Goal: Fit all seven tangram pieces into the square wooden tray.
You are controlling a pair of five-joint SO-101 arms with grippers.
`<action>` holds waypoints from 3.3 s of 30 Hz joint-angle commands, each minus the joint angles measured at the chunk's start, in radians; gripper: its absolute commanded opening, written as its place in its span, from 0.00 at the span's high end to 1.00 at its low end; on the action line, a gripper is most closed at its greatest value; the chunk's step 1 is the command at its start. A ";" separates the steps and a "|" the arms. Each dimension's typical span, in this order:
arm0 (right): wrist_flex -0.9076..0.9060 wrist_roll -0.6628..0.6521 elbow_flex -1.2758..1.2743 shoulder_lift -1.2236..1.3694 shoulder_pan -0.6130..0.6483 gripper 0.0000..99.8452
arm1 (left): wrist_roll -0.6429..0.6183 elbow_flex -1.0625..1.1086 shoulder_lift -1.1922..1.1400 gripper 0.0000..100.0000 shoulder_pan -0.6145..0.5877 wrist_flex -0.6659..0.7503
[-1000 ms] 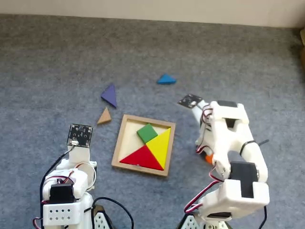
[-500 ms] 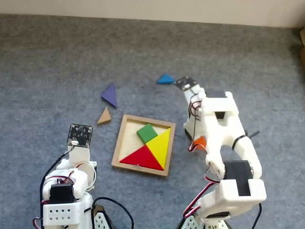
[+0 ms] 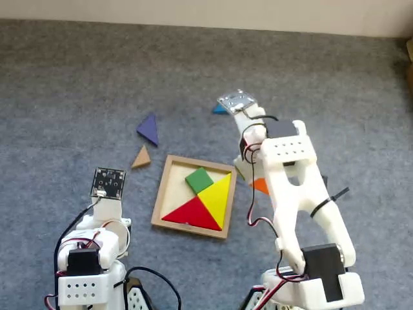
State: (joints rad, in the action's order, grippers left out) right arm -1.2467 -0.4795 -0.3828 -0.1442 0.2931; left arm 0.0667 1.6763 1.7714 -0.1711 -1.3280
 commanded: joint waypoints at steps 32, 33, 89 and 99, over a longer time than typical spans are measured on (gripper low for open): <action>0.076 0.157 -0.120 -0.053 0.028 0.81 | -0.008 0.021 0.038 0.99 -0.008 -0.008; 0.125 0.152 -0.163 -0.053 0.028 0.81 | -0.008 0.021 0.038 0.99 -0.008 -0.008; 0.367 0.361 -0.165 0.208 -0.039 0.81 | -0.008 0.021 0.038 0.99 -0.008 -0.008; 0.337 0.359 -0.113 0.216 -0.038 0.90 | -0.008 0.021 0.038 0.99 -0.008 -0.008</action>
State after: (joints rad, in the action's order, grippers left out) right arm -0.8999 -0.1281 -0.5378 0.0859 0.2593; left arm 0.0667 1.6763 1.7714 -0.1711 -1.3280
